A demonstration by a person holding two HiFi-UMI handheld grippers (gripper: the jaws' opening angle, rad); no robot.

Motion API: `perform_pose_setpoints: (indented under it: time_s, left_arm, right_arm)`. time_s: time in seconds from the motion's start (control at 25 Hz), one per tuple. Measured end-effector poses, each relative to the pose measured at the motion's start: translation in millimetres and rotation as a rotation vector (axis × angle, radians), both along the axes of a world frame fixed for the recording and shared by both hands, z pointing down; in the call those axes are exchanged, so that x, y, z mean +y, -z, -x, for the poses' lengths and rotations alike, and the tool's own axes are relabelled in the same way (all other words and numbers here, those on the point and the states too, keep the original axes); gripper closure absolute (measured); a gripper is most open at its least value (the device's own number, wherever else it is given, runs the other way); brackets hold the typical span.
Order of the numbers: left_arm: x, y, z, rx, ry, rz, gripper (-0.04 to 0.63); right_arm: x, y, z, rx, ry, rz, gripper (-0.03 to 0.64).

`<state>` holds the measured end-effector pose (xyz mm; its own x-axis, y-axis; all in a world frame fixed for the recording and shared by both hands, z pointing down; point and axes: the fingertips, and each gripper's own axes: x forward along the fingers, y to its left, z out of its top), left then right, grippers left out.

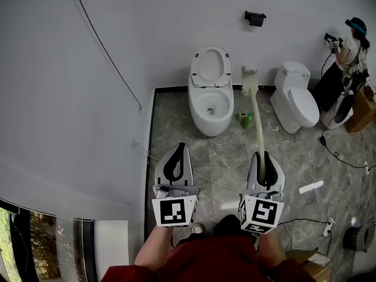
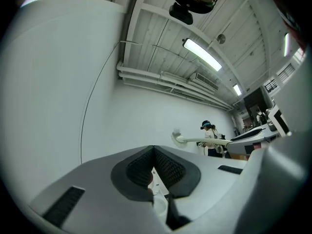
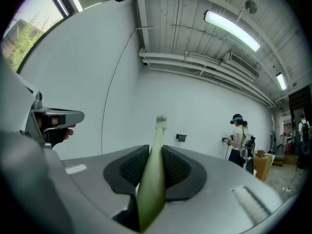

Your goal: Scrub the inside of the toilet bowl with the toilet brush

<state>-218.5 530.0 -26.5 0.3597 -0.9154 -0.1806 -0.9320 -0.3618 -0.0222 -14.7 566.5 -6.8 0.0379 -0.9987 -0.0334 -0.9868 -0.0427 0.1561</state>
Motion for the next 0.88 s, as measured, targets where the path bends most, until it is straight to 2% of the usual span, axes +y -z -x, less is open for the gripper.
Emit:
perform_pose_setpoints:
  time_s: [0.2,0.4,0.6,0.88]
  left_arm:
    - [-26,-11,-10,0.002,-0.006,0.02,0.591]
    - [-80,-19,-34,-0.004,0.002,0.034,0.591]
    - [-150,-20,-75,-0.012,0.0,0.039,0.591]
    - [-241,-11,-153,-0.018,-0.011,0.036,0.591]
  right_arm:
    - [-24,-15,-8,-0.004,0.002,0.028,0.518]
    - [-80,-29,-33,-0.022,0.011,0.051,0.518]
    - [-148,-34,-70,-0.034,0.023,0.06,0.518]
    - [-232,-26,-141,-0.028,0.021,0.05,0.518]
